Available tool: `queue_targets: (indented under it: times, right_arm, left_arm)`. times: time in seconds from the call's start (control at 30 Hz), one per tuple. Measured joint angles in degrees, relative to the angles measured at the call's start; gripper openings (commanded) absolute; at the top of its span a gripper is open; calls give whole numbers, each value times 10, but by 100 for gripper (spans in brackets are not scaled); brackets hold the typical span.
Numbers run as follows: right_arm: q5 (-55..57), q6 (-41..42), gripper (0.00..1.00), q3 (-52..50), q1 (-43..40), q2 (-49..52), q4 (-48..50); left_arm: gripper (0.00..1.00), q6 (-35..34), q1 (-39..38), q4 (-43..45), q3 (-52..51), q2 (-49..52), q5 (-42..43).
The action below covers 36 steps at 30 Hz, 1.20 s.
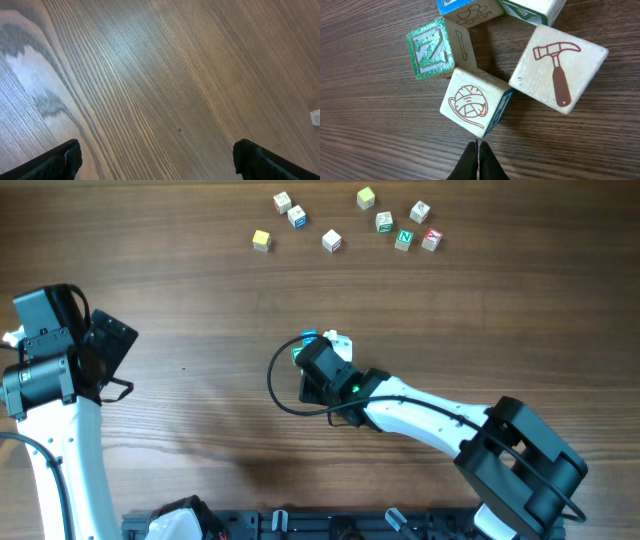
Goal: Form a circle
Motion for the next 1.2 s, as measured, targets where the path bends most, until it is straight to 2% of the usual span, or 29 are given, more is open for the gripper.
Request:
queue_targets:
  times: [0.67, 0.93, 1.03, 1.13, 1.17, 1.2]
  right_arm:
    - [11, 0, 5, 0, 0, 0, 0]
    - [10, 0, 5, 0, 4, -5, -28]
    - [11, 0, 5, 0, 16, -45, -65]
    - [36, -2, 5, 0, 18, -166, -135]
    - [49, -5, 12, 0, 18, -204, -151]
    - [62, -10, 37, 0, 18, -244, -164]
  left_arm:
    - [100, 0, 0, 0, 0, 0, 0]
    - [100, 0, 0, 0, 0, 0, 0]
    - [100, 0, 0, 0, 0, 0, 0]
    - [100, 0, 0, 0, 0, 0, 0]
    - [100, 0, 0, 0, 0, 0, 0]
    - [100, 0, 0, 0, 0, 0, 0]
